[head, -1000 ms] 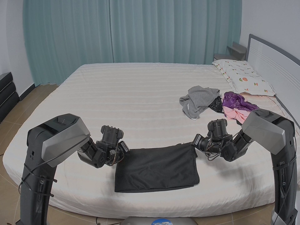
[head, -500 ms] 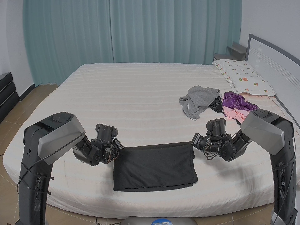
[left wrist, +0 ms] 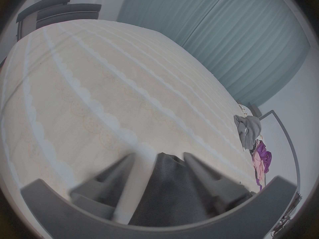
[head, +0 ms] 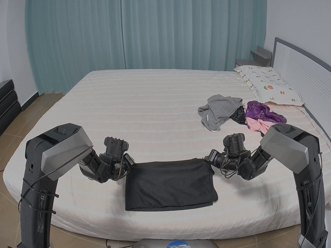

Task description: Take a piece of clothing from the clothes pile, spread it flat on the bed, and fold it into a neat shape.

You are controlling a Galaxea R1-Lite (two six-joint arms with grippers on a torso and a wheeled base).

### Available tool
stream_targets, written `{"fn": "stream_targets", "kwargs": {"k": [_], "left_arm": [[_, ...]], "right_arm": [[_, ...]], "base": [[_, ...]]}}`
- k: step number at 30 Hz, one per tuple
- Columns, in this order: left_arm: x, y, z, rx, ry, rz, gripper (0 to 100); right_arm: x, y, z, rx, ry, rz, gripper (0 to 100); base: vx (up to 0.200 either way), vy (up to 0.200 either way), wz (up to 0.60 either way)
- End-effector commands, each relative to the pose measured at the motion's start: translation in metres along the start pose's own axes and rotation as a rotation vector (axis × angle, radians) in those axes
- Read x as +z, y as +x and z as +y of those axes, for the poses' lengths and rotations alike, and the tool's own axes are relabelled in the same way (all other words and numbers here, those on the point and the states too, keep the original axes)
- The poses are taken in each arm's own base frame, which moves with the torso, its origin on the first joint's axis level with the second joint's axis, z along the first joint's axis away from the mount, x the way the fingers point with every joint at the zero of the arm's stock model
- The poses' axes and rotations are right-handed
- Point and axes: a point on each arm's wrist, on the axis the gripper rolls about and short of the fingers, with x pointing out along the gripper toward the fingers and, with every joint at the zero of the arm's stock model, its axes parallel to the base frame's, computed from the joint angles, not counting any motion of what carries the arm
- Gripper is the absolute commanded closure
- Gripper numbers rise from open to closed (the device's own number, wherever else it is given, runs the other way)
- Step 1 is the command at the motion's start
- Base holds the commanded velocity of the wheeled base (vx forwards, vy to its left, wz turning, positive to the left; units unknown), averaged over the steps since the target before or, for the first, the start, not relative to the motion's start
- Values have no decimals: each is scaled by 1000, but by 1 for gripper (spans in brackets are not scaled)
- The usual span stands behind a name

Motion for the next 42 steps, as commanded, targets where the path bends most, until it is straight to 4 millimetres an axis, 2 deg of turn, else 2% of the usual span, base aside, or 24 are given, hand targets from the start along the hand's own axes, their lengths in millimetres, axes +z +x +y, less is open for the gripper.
{"fn": "stream_targets", "kwargs": {"k": [1,3,5,6,7,10,12,13,14,19,35,36,42], "left_arm": [[2,-3,1,-1,-6,0,0],[6,-7,2,-2,-14,-3,0],[15,-15,9,-1,-32,-1,0],[15,-15,9,-1,-32,-1,0],[22,-24,13,-8,-52,11,0],[28,-39,15,-39,-124,46,0],[26,-47,18,-39,-151,67,0],[26,-47,18,-39,-151,67,0],[21,-51,24,-18,-150,86,0],[18,-50,27,-22,-152,66,0],[21,-52,28,-30,-158,56,0],[21,-52,28,-30,-158,56,0],[21,-52,29,-26,-157,57,0]], "right_arm": [[8,-13,6,12,9,-21,0],[8,-26,7,8,14,-12,0],[6,-50,9,6,13,13,0],[6,-50,9,6,13,13,0],[-6,-65,5,-2,4,69,0],[-27,-85,-1,-8,4,129,0],[-46,-98,-4,-9,-14,164,0],[-46,-98,-4,-9,-14,164,0],[-60,-105,-6,-5,-32,187,0],[-76,-109,-10,4,-50,200,0],[-85,-104,-13,-13,-58,232,0],[-85,-104,-13,-13,-58,232,100],[-88,-108,-15,-33,-66,243,100]], "base": [[0,0,0],[0,0,0],[0,0,0],[0,0,0],[0,0,0],[0,0,0],[0,0,0],[0,0,0],[0,0,0],[0,0,0],[0,0,0],[0,0,0],[0,0,0]]}}
